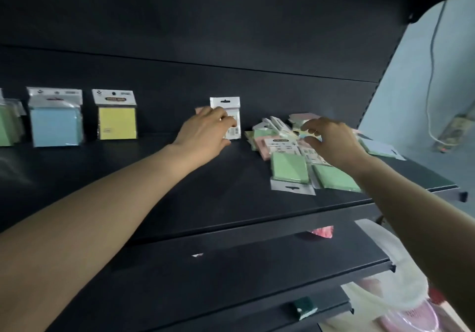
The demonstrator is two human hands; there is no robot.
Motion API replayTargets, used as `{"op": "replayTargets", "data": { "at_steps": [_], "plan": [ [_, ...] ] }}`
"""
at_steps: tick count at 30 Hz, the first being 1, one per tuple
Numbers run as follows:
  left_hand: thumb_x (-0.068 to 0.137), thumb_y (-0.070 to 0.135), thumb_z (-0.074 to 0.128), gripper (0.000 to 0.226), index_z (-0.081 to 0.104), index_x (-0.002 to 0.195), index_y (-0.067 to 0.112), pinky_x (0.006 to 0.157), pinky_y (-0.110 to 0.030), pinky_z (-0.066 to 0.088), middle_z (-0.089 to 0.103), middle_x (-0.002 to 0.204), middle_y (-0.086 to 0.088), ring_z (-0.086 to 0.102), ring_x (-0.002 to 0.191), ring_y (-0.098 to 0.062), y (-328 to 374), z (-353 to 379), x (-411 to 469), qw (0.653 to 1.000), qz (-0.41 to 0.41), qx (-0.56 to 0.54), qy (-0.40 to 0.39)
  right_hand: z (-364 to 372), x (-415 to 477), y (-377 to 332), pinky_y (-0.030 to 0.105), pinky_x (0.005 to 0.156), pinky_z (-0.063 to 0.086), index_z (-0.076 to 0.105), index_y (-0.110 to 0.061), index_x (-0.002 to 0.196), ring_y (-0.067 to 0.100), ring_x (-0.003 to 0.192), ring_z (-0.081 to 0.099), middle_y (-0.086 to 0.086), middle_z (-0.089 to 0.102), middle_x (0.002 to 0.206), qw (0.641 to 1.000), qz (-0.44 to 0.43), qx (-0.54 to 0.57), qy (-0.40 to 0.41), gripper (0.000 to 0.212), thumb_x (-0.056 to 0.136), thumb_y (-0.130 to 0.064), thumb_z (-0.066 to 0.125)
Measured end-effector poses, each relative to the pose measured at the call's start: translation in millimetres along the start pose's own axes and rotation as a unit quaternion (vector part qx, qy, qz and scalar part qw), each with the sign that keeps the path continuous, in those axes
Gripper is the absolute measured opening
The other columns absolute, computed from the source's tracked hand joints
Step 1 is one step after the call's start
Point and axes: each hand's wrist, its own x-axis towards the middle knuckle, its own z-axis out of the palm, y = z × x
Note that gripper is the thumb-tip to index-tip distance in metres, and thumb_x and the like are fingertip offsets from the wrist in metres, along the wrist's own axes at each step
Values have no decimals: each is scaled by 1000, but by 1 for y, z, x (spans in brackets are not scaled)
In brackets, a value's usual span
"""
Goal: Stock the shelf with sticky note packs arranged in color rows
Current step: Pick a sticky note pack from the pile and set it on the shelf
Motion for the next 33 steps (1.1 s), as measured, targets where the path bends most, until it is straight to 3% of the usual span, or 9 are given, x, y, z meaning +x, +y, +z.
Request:
{"op": "replayTargets", "data": {
  "at_steps": [3,7,10,13,18,20,26,30,33],
  "plan": [
    [93,34,58,38,55,129,24,87,-36,46,51,127,2,43,120,-21,40,13,15,1000,13,-17,-18,-5,-7,41,35,84,49,69,-17,114,29,97,65,7,68,114,999,0,-6,-32,24,90,-19,65],
    [97,45,46,37,56,128,29,90,-33,44,50,128,7,44,118,-16,81,25,23,996,25,-50,-66,-5,-14,83,39,78,53,69,-29,106,24,90,63,-2,69,102,997,-15,-11,-68,18,90,-26,63],
    [96,55,39,50,49,137,28,99,-31,38,45,139,8,40,125,-16,103,30,26,989,34,-39,-136,-6,-18,101,40,85,51,68,-35,106,19,91,60,-12,67,92,992,-5,-1,-125,19,89,-34,60],
    [92,64,36,65,38,145,27,107,-32,31,37,149,6,34,135,-18,116,29,27,981,34,-25,-190,-3,-18,113,38,91,48,68,-33,109,19,96,60,-8,70,98,989,-1,29,-144,21,90,-37,61],
    [87,66,46,76,30,150,25,109,-30,27,32,153,5,31,138,-15,123,29,27,976,32,-34,-215,4,-16,108,21,67,31,66,-30,115,12,88,45,-4,65,99,988,-3,40,-147,24,93,-38,57],
    [84,69,47,78,32,148,28,108,-31,30,35,150,6,34,135,-15,122,30,27,976,23,-41,-212,9,-12,103,23,73,34,65,-28,118,12,89,46,-6,62,95,986,-6,59,-156,28,94,-40,57],
    [81,70,51,65,47,132,31,97,-35,43,46,133,10,45,120,-13,114,34,24,979,-15,-79,-189,25,6,83,31,89,43,59,-24,129,22,109,58,2,64,124,978,-20,120,-172,39,93,-38,61],
    [83,64,56,67,42,138,29,93,-32,42,41,120,4,43,108,-13,109,27,27,965,-52,-92,-241,35,20,63,33,97,40,51,-27,138,24,122,53,1,55,138,969,-49,156,-182,54,88,-40,67],
    [82,65,56,64,47,131,25,88,-32,43,39,113,2,45,101,-15,100,22,30,951,-86,-75,-287,41,28,49,31,101,36,44,-31,143,23,129,46,-1,47,146,964,-69,145,-211,66,84,-48,69]
  ]
}}
